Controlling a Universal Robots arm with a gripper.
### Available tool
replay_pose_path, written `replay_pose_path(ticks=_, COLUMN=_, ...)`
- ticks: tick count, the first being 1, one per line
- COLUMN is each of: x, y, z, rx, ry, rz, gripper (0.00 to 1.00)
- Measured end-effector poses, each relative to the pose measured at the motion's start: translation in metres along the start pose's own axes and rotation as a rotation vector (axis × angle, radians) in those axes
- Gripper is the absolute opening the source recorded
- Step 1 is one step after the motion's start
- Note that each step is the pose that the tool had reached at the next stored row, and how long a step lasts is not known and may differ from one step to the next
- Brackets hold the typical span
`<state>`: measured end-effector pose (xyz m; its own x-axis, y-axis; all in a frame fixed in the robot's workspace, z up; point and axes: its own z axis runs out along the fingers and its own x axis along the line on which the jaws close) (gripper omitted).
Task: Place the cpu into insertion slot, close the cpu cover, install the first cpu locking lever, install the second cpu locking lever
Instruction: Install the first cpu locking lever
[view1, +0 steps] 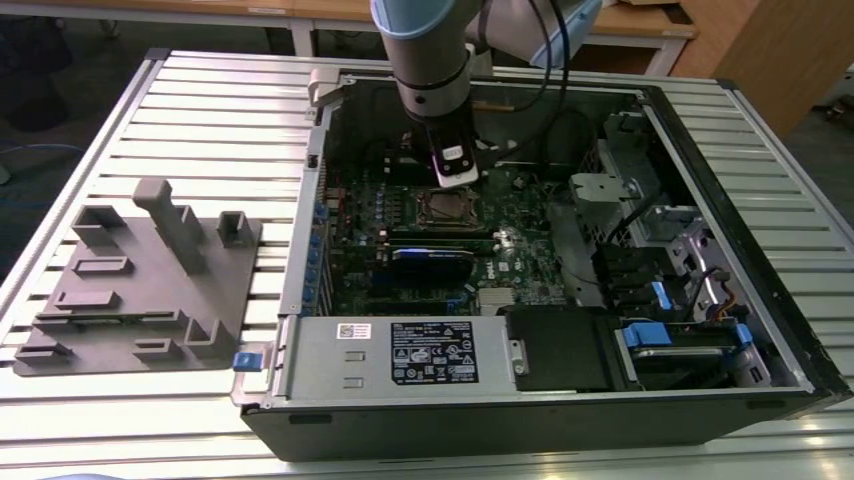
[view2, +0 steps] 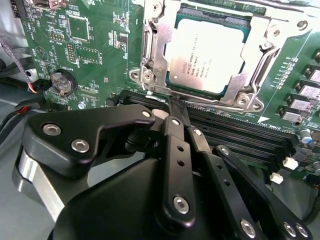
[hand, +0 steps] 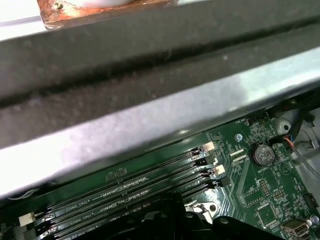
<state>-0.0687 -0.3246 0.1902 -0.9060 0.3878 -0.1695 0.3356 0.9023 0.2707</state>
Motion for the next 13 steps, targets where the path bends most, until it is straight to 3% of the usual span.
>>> replay_pose_path(ticks=13, x=-0.0007, y=0.0008, z=-0.0035, rx=0.0008, ry=0.0013, rz=0.0, gripper=0.11)
